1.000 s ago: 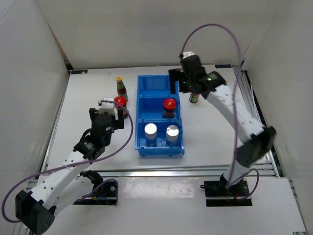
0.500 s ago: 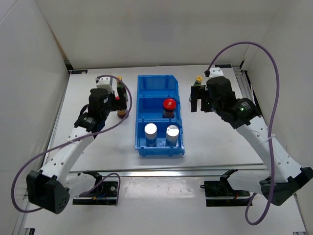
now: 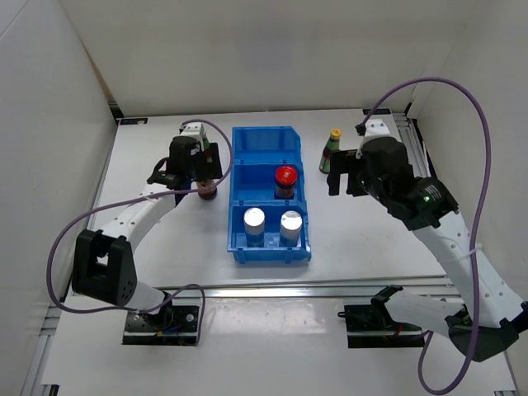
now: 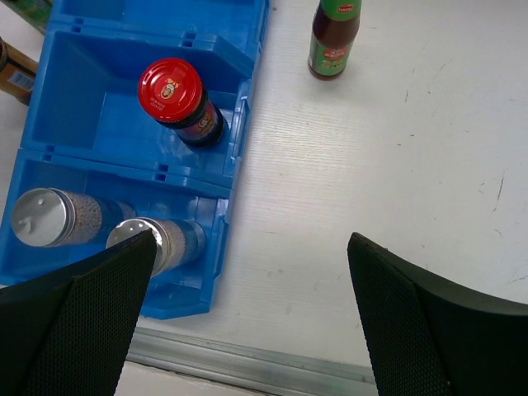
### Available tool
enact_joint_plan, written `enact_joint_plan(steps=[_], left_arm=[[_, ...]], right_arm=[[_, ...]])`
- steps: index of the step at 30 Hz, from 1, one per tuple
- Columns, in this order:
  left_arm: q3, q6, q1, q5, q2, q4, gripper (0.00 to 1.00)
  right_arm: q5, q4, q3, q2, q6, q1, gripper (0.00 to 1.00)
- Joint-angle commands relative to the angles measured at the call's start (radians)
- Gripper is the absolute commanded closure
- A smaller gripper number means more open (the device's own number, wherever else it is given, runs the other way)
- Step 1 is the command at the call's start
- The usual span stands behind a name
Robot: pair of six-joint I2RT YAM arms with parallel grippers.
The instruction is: Organize the condiment bottles
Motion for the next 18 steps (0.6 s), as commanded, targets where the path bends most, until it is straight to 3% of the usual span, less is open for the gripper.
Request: enact_joint_plan(steps=[1,18], left_arm=[[0.049,0.004,0.008,-0.019,0.001,-0.002,0.01],[0.047,0.013,0.035,-0.039,0.088,0.011,0.01]], right_arm=[[-0.006,-0.002,-0.004,-0.029,-0.011,-0.005,0.00],[-0.015,-0.021,0.014,-0.009,-0.030,-0.005,0.00]])
